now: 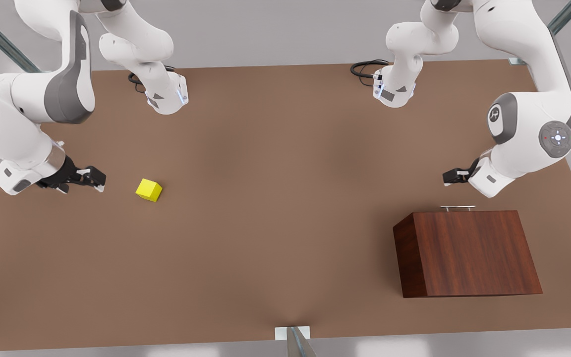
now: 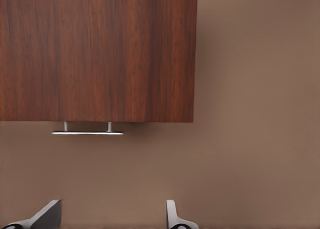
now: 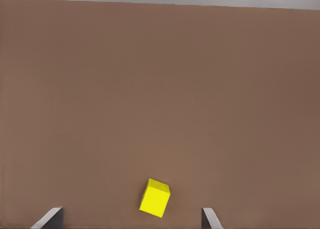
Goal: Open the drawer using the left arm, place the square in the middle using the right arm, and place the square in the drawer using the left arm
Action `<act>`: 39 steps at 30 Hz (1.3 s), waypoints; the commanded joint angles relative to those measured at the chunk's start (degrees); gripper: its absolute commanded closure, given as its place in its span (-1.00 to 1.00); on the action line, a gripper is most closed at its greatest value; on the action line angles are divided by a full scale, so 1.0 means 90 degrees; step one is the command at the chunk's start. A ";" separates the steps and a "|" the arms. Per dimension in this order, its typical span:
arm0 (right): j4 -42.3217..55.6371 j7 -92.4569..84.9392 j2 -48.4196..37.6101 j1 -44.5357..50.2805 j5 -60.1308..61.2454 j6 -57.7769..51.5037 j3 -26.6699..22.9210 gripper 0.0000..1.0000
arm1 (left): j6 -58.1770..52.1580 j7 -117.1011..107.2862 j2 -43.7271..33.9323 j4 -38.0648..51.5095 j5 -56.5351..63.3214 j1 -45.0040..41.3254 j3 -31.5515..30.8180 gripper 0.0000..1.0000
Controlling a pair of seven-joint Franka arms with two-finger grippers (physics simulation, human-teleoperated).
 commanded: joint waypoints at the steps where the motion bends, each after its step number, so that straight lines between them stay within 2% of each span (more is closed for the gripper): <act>1: 0.0000 0.0012 0.0020 -0.0090 -0.0006 0.0014 0.0000 -1.00 | -0.0021 -0.0002 0.0000 -0.0010 0.0010 0.0002 0.0000 -1.00; 2: 0.0039 0.0061 0.0069 -0.0071 0.0004 0.0033 0.0010 -1.00 | -0.0080 -0.0022 -0.0010 -0.0048 0.0010 0.0002 0.0000 -1.00; 4: 0.0791 0.0051 0.0626 -0.0071 0.0004 -0.0084 0.0029 -1.00 | 0.0144 -0.0976 -0.0117 -0.1083 0.0000 0.0002 0.0322 -1.00; 6: 0.0791 0.0041 0.0626 -0.0100 0.0082 -0.0084 0.0020 -1.00 | 0.1811 -0.3560 -0.0312 -0.2419 0.0000 0.0002 0.0478 -1.00; 8: 0.0772 0.0060 0.0626 -0.0120 0.0072 -0.0094 0.0000 -1.00 | 0.2927 -0.6628 -0.0332 -0.3056 -0.0039 0.0168 0.0527 -1.00; 9: 0.0772 0.0080 0.0732 -0.0139 0.0072 -0.0084 -0.0009 -1.00 | 0.3288 -0.7022 -0.0352 -0.3358 -0.0048 0.0168 0.0527 -1.00; 11: 0.0470 0.0479 0.0801 -0.0217 0.0257 -0.0055 -0.0019 -1.00 | 0.4479 -0.7677 -0.0762 -0.4247 -0.0058 0.0168 0.0527 -1.00; 15: -0.0848 0.2344 0.0685 0.0085 0.0531 0.0356 0.0059 -1.00 | 0.5953 -0.7912 -0.0947 -0.4872 -0.0058 0.0168 0.0625 -1.00; 16: -0.1239 0.3106 0.0548 0.0359 0.0512 0.0346 0.0059 -1.00 | 0.6238 -0.7912 -0.0928 -0.4883 -0.0058 0.0178 0.0771 -1.00; 18: -0.1903 0.3439 0.0343 0.0418 0.0502 0.0375 0.0049 -1.00 | 0.6268 -0.7902 -0.0928 -0.4883 -0.0048 0.0178 0.0908 -1.00; 21: -0.3232 0.3498 -0.0243 0.0369 0.0502 0.1322 0.0049 -1.00 | 0.6619 -0.7902 -0.0879 -0.4922 -0.0048 0.0178 0.1035 -1.00; 25: -0.3671 0.3498 -0.0077 0.0281 0.0492 0.1791 -0.0019 -1.00 | 0.7000 -0.7902 -0.0791 -0.5068 -0.0039 0.0295 0.1035 -1.00; 34: -0.5049 0.3078 -0.0039 -0.0344 0.0492 0.3783 -0.0019 -1.00 | 0.7254 -0.7902 -0.0703 -0.5117 -0.0019 0.0295 0.1025 -1.00; 39: -0.5010 0.3078 0.0547 -0.0452 0.0551 0.3930 -0.0019 -1.00 | 0.7615 -0.7902 -0.0557 -0.5127 -0.0019 0.0295 0.1025 -1.00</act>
